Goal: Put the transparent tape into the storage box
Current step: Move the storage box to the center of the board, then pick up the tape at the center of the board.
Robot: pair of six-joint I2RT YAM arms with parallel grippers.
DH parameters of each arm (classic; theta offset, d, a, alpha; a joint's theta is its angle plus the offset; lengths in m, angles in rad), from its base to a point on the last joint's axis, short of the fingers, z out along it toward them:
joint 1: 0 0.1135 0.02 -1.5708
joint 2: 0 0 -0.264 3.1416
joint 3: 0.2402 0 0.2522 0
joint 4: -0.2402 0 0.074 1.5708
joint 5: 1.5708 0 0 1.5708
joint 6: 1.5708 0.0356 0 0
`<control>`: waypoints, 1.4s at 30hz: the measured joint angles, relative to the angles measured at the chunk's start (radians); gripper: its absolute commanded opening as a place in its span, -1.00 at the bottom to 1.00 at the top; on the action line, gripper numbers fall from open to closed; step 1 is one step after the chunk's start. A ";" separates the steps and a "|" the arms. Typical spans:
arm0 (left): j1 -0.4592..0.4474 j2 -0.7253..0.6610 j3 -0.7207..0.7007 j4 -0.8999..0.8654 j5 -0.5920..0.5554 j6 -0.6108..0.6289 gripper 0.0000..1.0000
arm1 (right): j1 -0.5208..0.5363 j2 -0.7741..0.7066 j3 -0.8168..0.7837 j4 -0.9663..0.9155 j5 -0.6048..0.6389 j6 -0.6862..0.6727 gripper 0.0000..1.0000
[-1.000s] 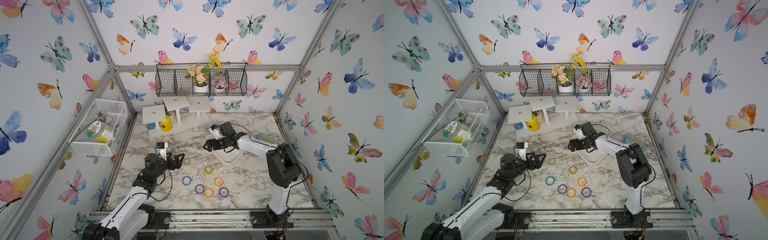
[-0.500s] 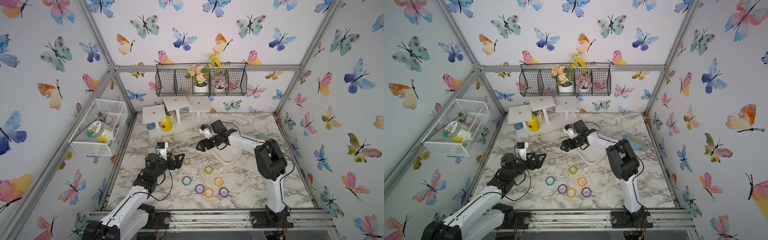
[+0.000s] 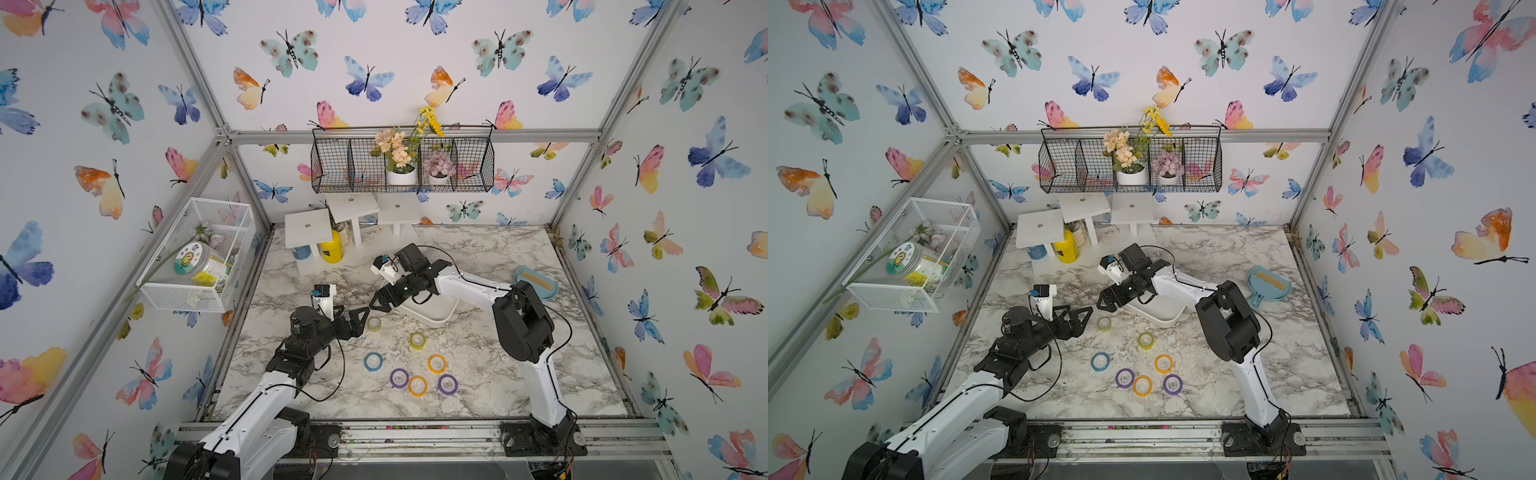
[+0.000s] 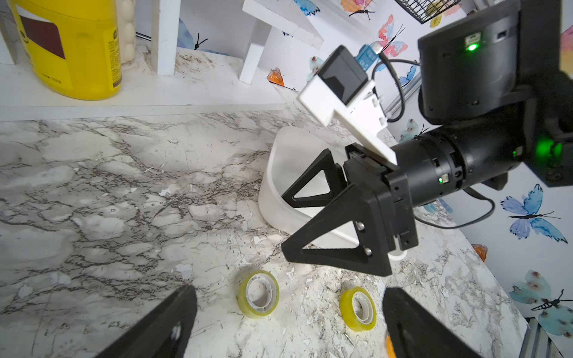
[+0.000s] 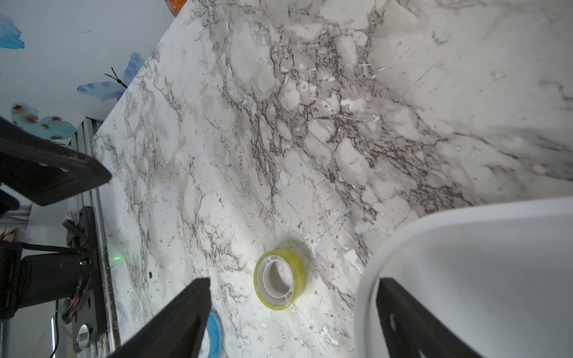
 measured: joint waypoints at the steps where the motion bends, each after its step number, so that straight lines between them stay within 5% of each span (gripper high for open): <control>1: 0.000 0.000 0.000 0.000 0.000 0.000 0.97 | -0.002 -0.025 -0.023 0.000 0.021 0.011 0.62; 10: 0.000 0.000 0.000 -0.010 -0.001 0.000 0.97 | 0.006 -0.428 -0.345 0.009 0.206 0.135 0.45; 19: 0.000 0.000 0.000 -0.016 -0.001 0.000 0.97 | 0.078 -0.727 -0.672 0.009 0.249 0.274 0.38; 29: 0.000 0.000 0.000 -0.015 -0.001 0.008 0.97 | 0.123 -0.706 -0.777 -0.011 0.303 0.374 0.36; 42: 0.000 0.008 0.000 -0.015 -0.003 0.010 0.97 | 0.122 -0.480 -0.619 -0.059 0.505 0.373 0.38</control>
